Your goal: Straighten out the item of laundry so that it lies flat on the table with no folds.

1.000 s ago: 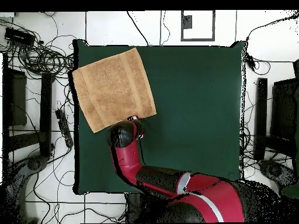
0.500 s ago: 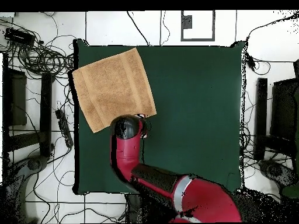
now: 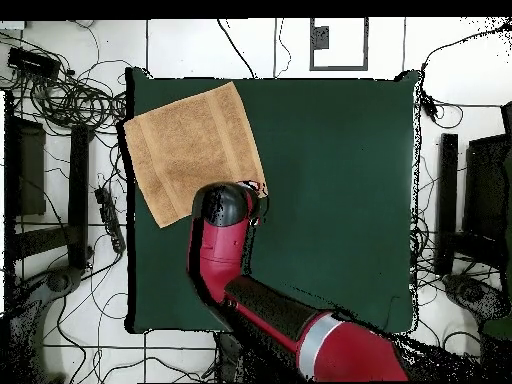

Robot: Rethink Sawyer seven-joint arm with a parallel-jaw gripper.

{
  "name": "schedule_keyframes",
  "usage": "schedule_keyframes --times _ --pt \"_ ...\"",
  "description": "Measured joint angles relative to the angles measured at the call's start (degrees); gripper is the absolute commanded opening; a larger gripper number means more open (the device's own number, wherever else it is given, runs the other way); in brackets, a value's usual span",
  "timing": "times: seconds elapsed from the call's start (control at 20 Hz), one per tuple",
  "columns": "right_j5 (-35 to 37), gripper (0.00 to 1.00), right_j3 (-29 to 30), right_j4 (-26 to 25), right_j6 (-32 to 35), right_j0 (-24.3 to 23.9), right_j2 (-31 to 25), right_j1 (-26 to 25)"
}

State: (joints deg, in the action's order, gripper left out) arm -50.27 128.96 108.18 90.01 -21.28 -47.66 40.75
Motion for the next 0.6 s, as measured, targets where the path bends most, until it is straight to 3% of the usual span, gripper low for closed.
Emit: schedule_keyframes --times 0.2,0.6 --pt "0.00 1.00 -1.38 -0.18 0.00 0.01 0.01 -0.10" --pt "0.00 1.00 -9.42 -5.84 -0.01 1.47 0.56 -5.07"
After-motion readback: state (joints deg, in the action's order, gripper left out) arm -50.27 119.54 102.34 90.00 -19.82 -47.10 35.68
